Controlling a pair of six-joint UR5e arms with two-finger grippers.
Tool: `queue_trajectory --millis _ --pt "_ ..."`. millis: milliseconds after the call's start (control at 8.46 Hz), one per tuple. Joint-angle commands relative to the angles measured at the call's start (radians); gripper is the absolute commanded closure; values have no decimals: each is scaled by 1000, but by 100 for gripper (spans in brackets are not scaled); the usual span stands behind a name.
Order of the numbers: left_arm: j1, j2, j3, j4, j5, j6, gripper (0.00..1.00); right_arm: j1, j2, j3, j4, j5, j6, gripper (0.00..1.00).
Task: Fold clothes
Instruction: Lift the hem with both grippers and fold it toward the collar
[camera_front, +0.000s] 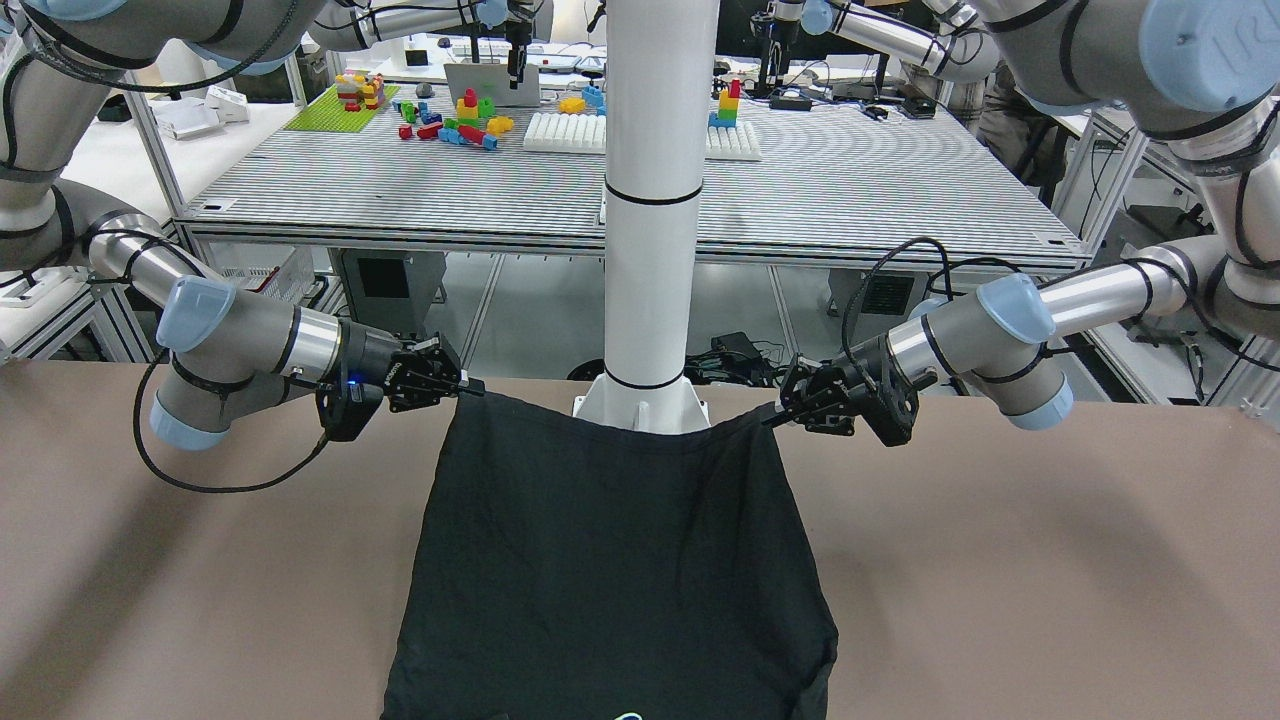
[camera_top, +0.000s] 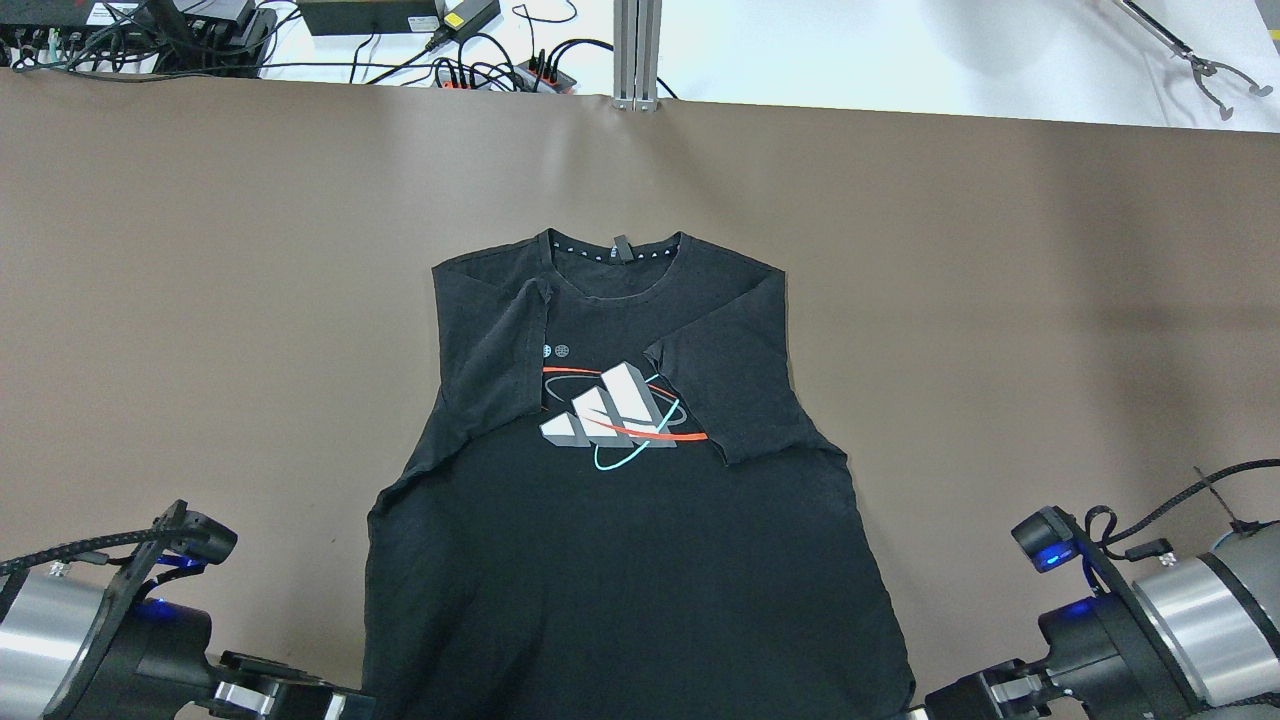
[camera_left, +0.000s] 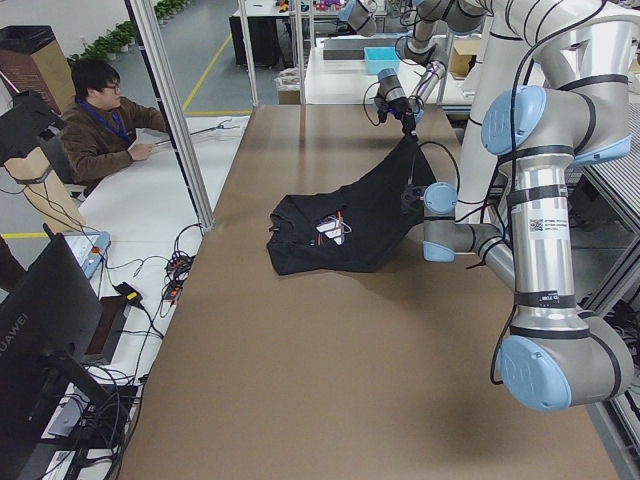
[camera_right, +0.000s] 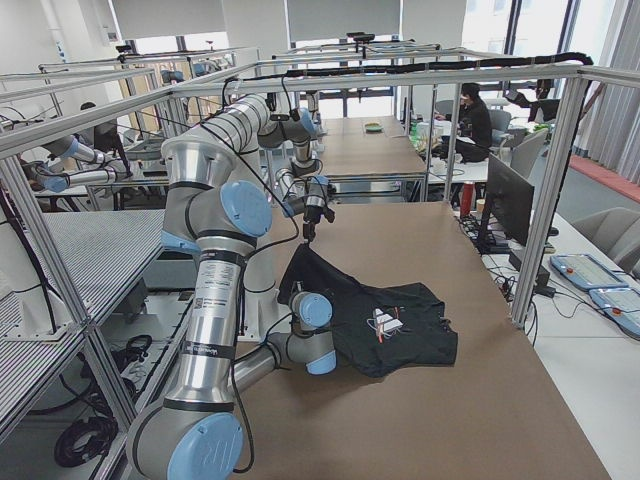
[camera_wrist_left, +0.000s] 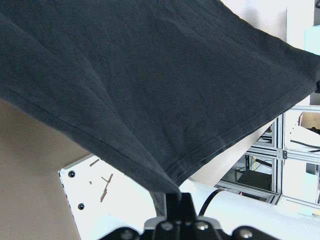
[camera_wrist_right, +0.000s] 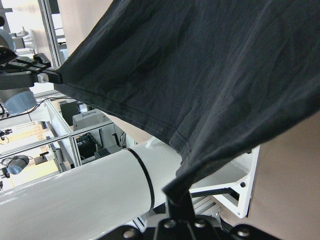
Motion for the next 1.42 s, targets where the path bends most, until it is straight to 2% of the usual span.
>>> queue_trajectory --millis 0,118,473,709,827,945,1182,1300 --pt "-151 -8 17 58 -40 -12 100 65 67 -121 -9 -30 -85 100" --pt "-208 -16 18 110 -46 -12 100 111 140 -118 -65 -25 -87 100" --pt "-305 -5 60 132 -3 -54 100 224 246 -122 -218 -34 -123 100" --pt "-397 -24 110 215 18 -51 100 260 289 -122 -450 -43 -323 100" --pt "-435 -56 150 231 26 -51 100 262 308 -124 -536 -110 -381 100" --pt "-441 -98 199 233 50 -52 100 262 332 -138 -578 -213 -386 100" --pt "-440 -274 393 233 139 -55 100 269 412 -220 -587 -295 -386 100" --pt "-440 -348 482 233 173 -55 100 269 415 -225 -590 -360 -386 100"
